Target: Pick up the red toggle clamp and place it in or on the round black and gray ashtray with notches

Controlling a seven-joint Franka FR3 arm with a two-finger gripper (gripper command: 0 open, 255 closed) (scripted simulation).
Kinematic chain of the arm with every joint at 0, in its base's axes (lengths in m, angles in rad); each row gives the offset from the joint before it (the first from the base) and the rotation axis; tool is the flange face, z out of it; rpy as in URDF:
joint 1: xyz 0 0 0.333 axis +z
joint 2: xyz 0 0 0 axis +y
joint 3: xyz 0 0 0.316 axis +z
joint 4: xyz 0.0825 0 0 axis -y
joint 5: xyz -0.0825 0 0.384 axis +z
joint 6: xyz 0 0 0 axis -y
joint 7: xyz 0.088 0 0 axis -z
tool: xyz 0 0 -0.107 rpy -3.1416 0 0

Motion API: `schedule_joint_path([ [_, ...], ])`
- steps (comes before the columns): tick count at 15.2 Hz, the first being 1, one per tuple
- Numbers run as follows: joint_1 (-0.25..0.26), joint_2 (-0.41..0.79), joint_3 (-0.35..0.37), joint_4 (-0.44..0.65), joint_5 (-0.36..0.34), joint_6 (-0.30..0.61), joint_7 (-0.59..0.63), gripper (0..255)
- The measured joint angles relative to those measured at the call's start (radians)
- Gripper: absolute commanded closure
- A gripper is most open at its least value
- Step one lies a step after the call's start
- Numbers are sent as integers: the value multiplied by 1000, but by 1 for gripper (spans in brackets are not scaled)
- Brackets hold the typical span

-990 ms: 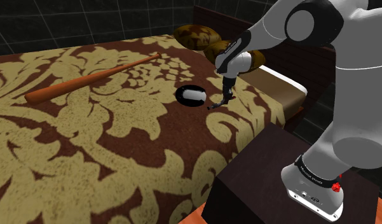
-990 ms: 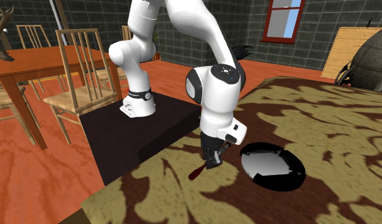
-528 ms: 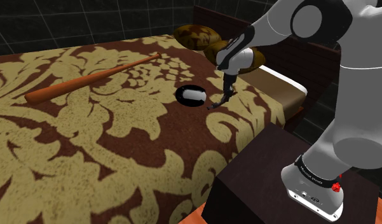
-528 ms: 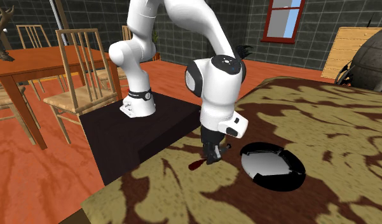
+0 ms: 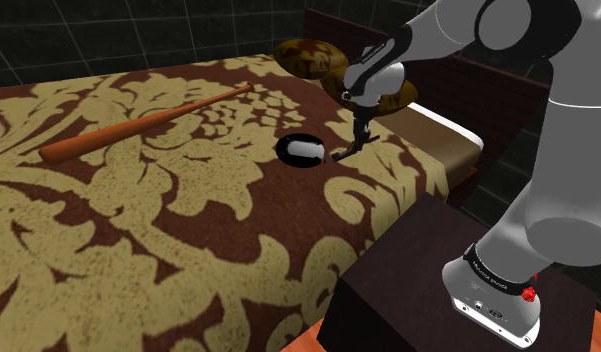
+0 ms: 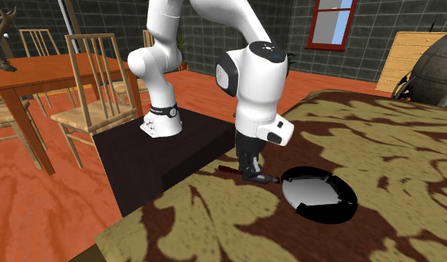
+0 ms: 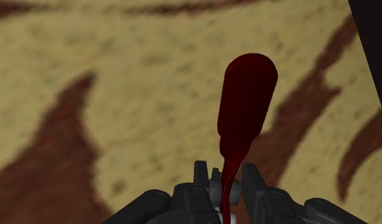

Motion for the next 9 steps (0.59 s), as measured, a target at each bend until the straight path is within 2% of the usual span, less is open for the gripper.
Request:
schedule_joint_path([
  [9, 20, -87, -25, 15, -53, -91, 39, 255],
])
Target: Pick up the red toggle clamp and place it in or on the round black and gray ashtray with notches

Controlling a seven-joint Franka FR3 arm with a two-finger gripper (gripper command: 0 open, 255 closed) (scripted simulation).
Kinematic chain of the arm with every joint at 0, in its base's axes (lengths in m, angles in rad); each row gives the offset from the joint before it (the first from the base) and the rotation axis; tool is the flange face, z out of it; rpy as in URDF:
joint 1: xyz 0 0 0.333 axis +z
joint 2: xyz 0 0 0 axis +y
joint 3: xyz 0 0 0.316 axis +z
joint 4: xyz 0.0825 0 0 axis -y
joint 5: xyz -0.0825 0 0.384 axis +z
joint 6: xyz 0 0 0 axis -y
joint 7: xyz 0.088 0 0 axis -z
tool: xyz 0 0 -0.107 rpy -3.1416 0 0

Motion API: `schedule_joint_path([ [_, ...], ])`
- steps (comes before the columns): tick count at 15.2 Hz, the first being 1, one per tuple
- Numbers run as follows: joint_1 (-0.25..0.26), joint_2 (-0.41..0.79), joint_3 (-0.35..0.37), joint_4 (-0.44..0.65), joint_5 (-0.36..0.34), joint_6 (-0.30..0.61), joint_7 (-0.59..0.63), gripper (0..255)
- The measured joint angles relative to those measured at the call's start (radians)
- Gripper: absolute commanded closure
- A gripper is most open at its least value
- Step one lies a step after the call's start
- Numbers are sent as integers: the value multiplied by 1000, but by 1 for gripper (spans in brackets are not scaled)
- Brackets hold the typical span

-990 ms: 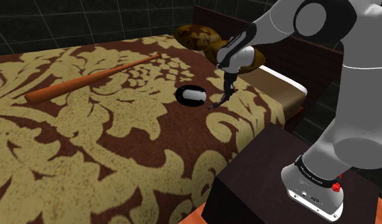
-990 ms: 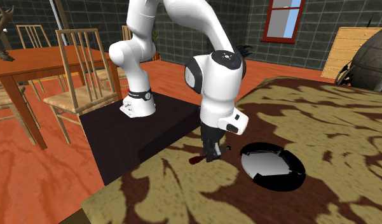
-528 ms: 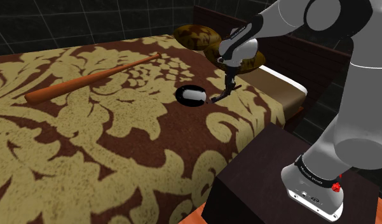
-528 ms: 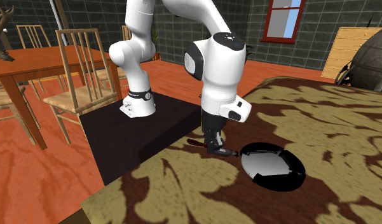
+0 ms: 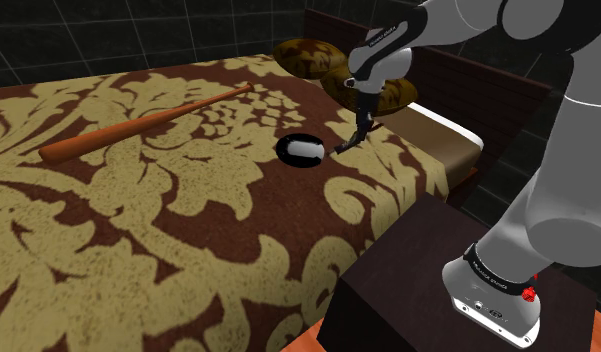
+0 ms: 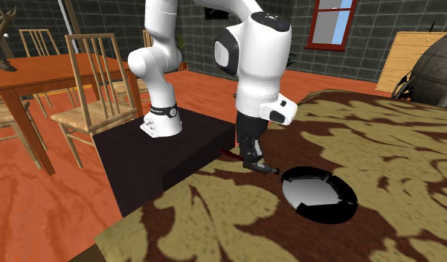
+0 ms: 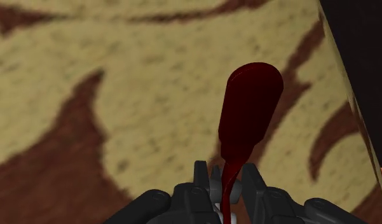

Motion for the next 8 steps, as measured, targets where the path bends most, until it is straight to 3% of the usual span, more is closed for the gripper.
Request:
schedule_joint_path([
  [3, 3, -4, 0, 26, -5, -28, 11, 255],
  [8, 13, 113, 39, 200, 37, -89, 62, 255],
])
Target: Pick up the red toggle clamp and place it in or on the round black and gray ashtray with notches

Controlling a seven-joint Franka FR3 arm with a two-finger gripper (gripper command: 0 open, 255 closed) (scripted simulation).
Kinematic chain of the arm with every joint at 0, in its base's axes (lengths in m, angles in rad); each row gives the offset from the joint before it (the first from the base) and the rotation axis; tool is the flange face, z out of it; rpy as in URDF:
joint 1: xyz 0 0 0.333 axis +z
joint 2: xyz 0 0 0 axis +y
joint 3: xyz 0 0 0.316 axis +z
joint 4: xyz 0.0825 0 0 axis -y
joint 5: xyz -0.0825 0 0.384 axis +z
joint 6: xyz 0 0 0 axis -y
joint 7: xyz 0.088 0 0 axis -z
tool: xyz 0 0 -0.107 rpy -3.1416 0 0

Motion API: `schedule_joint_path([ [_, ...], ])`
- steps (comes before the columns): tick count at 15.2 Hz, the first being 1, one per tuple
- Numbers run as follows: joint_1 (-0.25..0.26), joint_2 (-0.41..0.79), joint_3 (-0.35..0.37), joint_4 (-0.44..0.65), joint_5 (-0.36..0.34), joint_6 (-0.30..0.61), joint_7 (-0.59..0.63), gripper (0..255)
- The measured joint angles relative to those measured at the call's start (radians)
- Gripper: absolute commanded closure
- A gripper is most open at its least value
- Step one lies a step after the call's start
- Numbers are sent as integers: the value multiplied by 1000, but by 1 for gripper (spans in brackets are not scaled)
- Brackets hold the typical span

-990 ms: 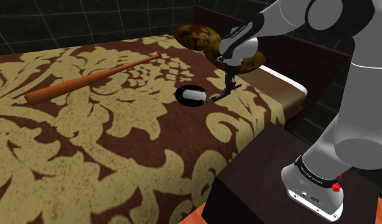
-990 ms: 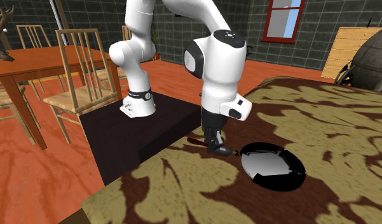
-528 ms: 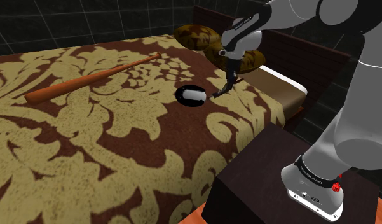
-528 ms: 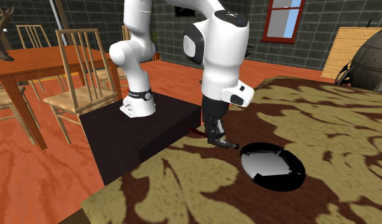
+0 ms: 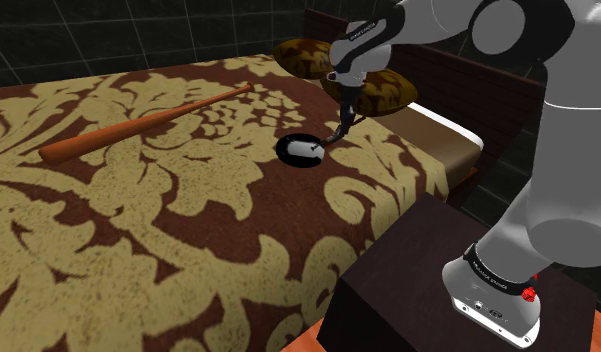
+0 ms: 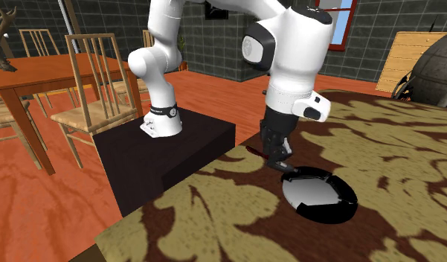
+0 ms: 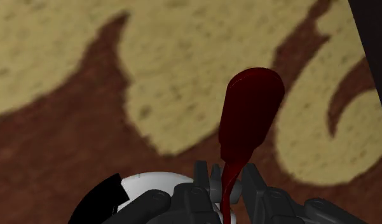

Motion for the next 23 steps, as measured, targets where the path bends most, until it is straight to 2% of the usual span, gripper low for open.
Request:
schedule_joint_path([
  [3, 3, 73, 21, 126, 19, -53, 37, 255],
  [7, 1, 203, 55, 346, 46, -138, 99, 255],
  [10, -21, 322, 76, 557, 62, -226, 141, 255],
  [11, -22, 347, 81, 594, 65, -236, 151, 255],
  [23, -25, 427, 98, 574, 87, -138, 140, 255],
])
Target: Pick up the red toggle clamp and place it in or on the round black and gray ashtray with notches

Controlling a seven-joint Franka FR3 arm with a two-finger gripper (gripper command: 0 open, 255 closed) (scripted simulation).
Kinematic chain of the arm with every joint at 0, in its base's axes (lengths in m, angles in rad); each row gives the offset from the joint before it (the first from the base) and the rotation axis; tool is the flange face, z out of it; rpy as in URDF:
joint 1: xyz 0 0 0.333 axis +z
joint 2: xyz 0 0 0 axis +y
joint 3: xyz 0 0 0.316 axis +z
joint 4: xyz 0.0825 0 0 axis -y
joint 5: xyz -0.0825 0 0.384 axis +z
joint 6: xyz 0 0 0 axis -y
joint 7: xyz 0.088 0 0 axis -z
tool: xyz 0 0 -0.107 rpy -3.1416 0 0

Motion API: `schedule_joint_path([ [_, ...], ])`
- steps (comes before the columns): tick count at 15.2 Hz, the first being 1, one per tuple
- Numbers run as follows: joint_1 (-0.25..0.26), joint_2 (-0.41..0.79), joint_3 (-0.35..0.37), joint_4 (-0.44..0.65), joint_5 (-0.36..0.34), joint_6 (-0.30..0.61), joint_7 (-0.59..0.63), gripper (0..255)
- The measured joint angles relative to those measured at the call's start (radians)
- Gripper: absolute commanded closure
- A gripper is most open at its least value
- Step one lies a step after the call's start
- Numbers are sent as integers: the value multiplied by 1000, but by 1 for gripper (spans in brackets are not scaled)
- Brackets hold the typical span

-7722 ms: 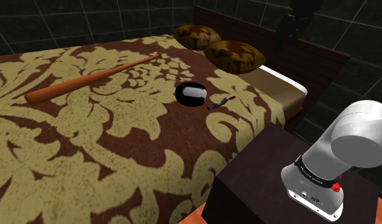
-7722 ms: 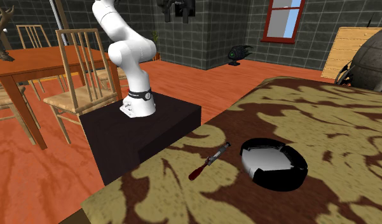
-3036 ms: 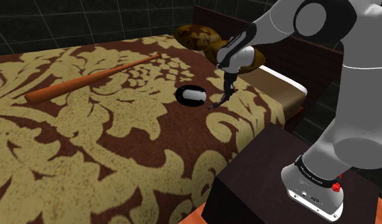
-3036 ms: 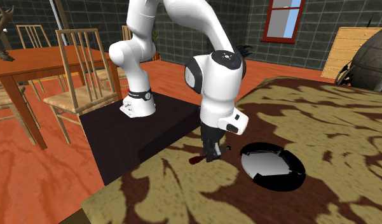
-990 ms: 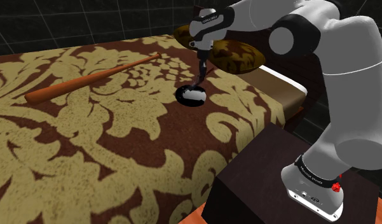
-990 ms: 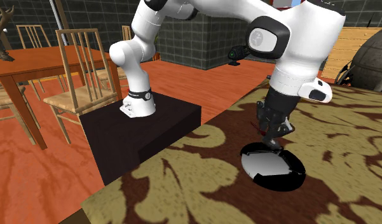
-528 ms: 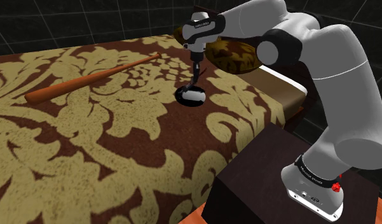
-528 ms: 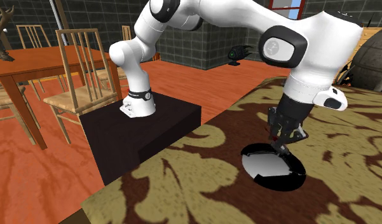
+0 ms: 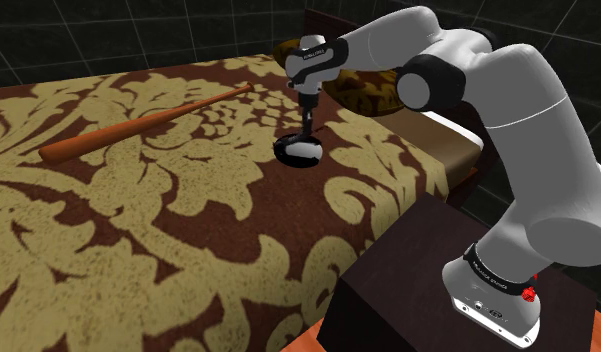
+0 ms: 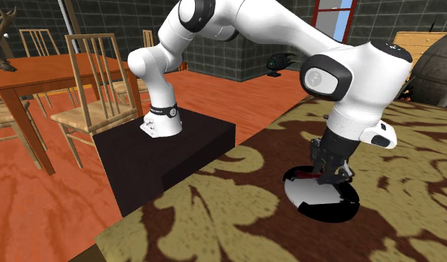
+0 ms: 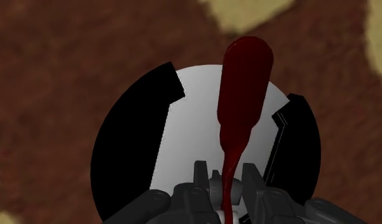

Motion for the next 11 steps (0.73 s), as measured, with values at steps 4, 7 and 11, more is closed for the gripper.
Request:
schedule_joint_path([
  [4, -2, 18, 4, -1, 4, 18, -3, 255],
  [7, -1, 19, 4, -2, 5, 20, -3, 255],
  [11, -1, 19, 4, -2, 5, 20, -3, 0],
])
